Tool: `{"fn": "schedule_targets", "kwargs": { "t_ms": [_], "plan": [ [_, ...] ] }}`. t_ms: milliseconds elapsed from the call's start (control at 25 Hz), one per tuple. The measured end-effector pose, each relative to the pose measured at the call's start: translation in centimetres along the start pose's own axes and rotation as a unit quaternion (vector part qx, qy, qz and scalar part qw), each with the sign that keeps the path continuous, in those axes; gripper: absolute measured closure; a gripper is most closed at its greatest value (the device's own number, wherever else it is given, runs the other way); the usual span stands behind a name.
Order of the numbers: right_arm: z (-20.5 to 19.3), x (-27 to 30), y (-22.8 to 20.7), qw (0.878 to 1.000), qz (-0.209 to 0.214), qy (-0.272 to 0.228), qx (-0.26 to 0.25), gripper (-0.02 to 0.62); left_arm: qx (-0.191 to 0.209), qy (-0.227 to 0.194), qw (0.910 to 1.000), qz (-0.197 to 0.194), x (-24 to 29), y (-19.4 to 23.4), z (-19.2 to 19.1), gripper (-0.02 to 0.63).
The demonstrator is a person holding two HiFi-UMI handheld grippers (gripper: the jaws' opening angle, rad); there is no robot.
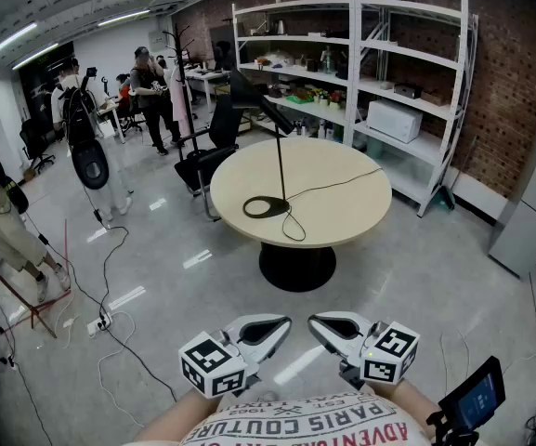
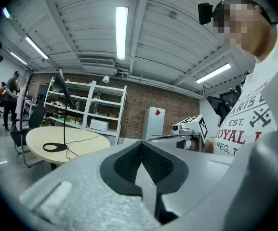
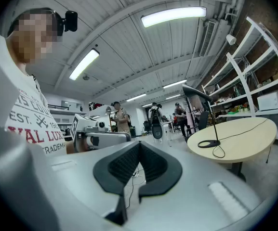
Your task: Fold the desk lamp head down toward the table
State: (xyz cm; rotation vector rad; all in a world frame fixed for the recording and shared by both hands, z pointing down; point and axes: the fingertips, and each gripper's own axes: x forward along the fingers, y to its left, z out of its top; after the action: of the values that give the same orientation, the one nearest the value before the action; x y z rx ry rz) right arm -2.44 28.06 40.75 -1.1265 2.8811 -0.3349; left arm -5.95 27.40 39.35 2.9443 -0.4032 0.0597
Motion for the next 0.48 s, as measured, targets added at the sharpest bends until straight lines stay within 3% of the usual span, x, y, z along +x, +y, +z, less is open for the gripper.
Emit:
{"fn": "schedule_targets", "kwargs": {
  "t_ms": [480],
  "plan": [
    [-0.4, -1.4, 0.8, 1.000, -0.002, -0.001, -0.008, 0.595, -0.001, 0.002, 1.0000, -0.006, 0.3, -1.8, -0.7, 0.604]
  ]
}}
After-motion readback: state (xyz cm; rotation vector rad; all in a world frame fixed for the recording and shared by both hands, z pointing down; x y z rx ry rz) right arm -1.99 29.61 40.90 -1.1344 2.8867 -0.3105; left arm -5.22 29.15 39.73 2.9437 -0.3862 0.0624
